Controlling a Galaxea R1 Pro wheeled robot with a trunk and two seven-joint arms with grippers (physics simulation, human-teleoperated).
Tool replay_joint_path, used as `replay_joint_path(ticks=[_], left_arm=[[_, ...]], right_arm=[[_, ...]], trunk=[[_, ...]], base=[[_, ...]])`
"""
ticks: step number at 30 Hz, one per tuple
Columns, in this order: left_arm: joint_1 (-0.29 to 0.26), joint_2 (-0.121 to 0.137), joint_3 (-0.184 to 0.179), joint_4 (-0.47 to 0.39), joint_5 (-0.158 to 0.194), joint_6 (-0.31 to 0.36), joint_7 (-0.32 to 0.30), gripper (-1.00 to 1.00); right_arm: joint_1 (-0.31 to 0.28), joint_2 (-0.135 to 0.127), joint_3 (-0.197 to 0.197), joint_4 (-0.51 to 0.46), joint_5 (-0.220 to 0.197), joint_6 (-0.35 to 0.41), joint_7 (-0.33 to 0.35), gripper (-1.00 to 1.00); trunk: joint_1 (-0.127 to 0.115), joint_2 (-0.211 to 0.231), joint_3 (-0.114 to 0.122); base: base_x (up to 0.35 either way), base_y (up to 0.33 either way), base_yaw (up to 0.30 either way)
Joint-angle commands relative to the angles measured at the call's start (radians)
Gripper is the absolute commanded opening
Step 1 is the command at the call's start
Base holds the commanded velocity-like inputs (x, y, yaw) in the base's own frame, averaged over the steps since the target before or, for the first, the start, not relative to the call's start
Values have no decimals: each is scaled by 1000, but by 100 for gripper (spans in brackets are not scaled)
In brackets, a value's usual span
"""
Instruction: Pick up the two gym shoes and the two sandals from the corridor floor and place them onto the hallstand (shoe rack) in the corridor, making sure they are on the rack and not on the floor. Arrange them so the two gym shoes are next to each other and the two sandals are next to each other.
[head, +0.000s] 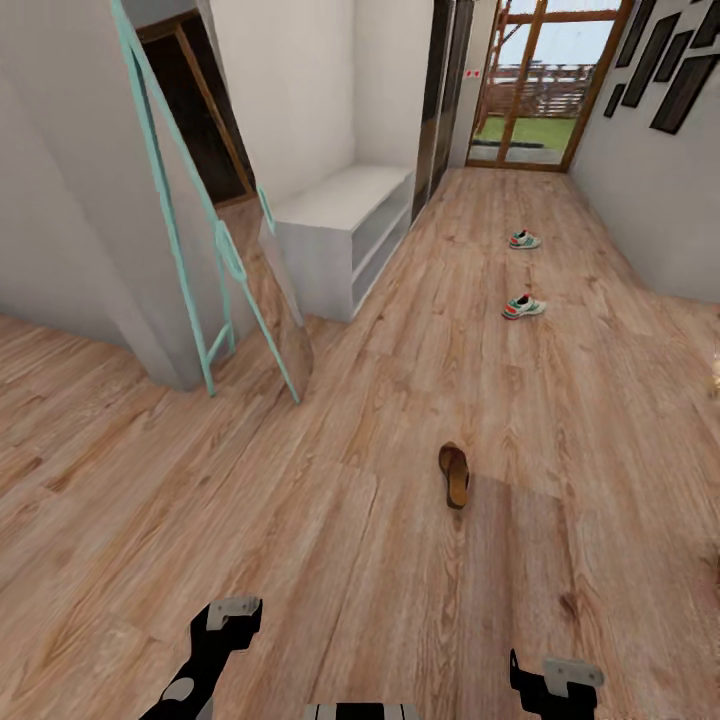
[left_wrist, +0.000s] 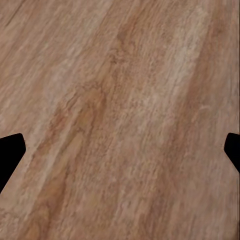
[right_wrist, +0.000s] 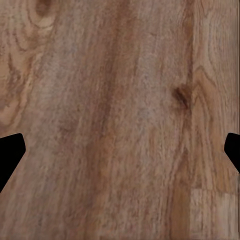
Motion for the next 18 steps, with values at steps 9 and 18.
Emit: replay_joint_path(ticks=[9,18], left_arm=[[0,0,3,1,-3,-5,2,100],[0,0,3,1,-3,-5,1,100]], right_arm=[[-1,0,1,1,-1,-5,-1,100],[-1,0,2,-1,-1,-5,-1,100]], trunk=[[0,0,4],[0,0,4]], base=[[188,-31,-148],[119,-57,-8]])
